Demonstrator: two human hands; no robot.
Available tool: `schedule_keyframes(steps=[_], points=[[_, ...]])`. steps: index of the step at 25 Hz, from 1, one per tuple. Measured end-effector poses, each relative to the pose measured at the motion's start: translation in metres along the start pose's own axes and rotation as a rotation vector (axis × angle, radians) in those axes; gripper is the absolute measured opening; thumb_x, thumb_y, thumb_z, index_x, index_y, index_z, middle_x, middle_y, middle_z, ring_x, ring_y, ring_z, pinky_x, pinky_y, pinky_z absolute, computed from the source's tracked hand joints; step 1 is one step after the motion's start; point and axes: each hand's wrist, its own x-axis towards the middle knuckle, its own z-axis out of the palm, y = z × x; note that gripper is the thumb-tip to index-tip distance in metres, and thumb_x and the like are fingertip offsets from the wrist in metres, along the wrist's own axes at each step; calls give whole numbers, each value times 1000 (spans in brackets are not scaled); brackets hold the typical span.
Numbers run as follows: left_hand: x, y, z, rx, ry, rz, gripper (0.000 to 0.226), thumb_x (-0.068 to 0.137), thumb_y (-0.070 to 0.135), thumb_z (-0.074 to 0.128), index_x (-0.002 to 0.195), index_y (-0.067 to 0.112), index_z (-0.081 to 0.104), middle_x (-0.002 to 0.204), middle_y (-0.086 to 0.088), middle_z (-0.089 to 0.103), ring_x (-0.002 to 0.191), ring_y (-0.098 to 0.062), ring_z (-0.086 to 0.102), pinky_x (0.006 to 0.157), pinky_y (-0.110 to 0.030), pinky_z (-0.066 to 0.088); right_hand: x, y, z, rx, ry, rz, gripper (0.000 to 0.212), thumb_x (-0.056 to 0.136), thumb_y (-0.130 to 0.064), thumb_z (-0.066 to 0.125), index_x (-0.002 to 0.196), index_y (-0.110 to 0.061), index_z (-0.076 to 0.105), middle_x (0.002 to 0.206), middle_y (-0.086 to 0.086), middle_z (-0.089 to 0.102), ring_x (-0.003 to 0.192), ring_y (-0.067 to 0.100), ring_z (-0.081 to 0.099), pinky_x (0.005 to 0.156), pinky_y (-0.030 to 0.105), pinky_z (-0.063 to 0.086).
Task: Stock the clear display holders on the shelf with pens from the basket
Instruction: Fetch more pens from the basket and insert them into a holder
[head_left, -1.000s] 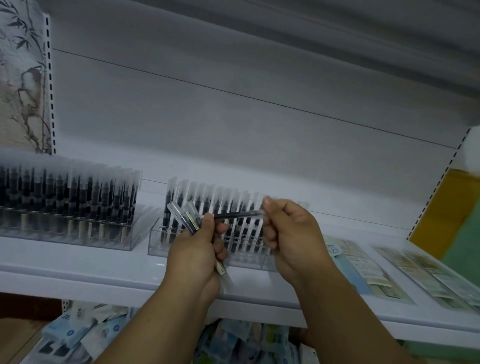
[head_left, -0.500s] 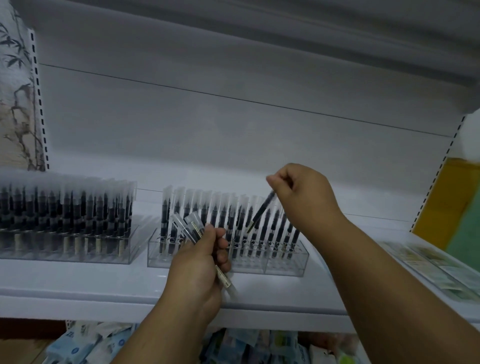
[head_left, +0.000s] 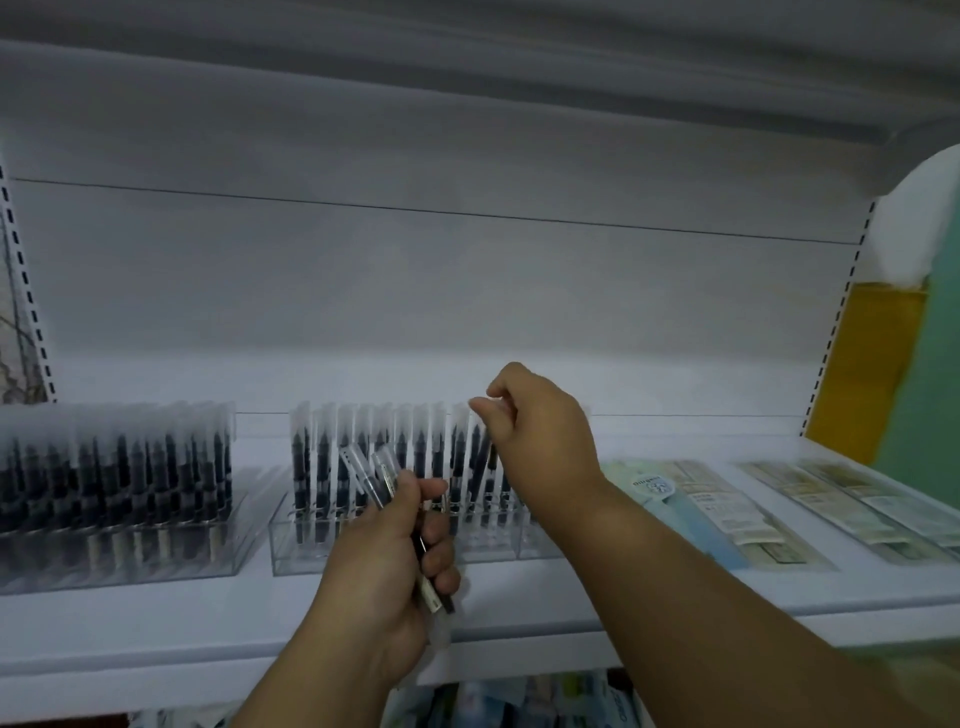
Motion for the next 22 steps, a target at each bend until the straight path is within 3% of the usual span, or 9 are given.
schedule_keyframes(steps=[4,7,10,12,15,17,20,22], points=[[3,-2,-1,0,-38,-21,24,101,21,46,109,2,60,59,-5,46,44,-14,33,40,-25,30,7,0,3,-72,-64,-104,16,98,-26,56,86,-16,60,81,-4,54,73,12,50,65,28,43],[3,1,0,20,-79,-21,25,97,7,45,111,1,65,63,-7,50,48,-14,37,46,-28,31,7,-4,4,-87,-192,-41,15,99,-26,54,95,-18,66,90,-3,55,79,12,53,70,29,44],[5,6,3,33,-126,-50,29,92,0,43,109,-1,66,65,-9,52,50,-15,38,49,-29,30,1,-11,-8,-62,-100,-10,22,100,-33,50,115,-25,64,102,-6,55,76,4,52,68,21,42],[6,4,9,33,-182,-84,26,91,0,43,104,-2,65,66,-9,50,49,-15,36,49,-28,27,-4,-19,-18,157,-180,88,20,98,-35,54,115,-27,64,96,-4,60,66,-1,56,61,12,43],[1,-2,19,24,-268,-125,18,91,3,45,92,0,63,65,-10,48,48,-15,32,47,-27,25,-6,-28,-30,528,-458,327,12,92,-21,68,102,-15,70,77,6,66,63,5,62,57,17,52],[-2,-4,23,10,-284,-120,19,91,4,48,95,-2,65,65,-11,50,46,-15,33,46,-26,24,-3,-24,-39,538,-464,338,14,90,-16,70,104,-17,69,78,6,72,66,10,66,59,22,52],[-3,-1,23,29,-283,-88,20,93,7,49,98,-4,64,65,-12,53,43,-14,33,44,-24,22,-3,-23,-43,524,-527,325,18,90,-16,69,107,-21,68,75,-1,71,57,9,61,60,22,50],[-5,1,21,67,-275,-69,23,97,12,49,98,-4,65,68,-13,58,45,-15,40,44,-25,27,-6,-26,-41,579,-515,340,18,89,-11,70,105,-19,68,75,1,70,56,15,58,57,25,50]])
